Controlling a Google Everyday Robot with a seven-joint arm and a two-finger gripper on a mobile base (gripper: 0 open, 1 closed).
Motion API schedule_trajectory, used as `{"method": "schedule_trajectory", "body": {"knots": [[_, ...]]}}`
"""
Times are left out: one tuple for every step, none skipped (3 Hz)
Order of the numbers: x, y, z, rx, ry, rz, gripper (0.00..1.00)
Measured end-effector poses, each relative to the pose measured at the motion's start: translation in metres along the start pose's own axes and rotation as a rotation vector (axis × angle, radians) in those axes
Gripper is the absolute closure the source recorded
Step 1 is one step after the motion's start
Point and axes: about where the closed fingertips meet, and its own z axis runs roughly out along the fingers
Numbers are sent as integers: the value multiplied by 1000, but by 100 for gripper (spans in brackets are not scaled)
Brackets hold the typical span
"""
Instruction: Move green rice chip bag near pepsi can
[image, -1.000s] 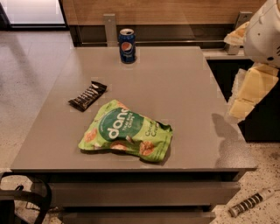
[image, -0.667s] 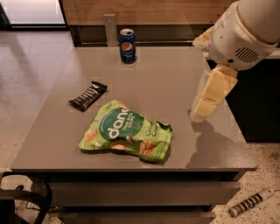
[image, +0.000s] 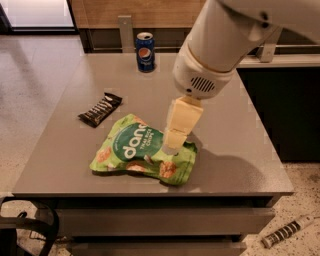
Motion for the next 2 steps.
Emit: {"method": "schedule_trajectory", "body": {"knots": [[2, 9, 38, -16, 134, 63, 0], [15, 19, 80, -60, 253, 122, 0]]}}
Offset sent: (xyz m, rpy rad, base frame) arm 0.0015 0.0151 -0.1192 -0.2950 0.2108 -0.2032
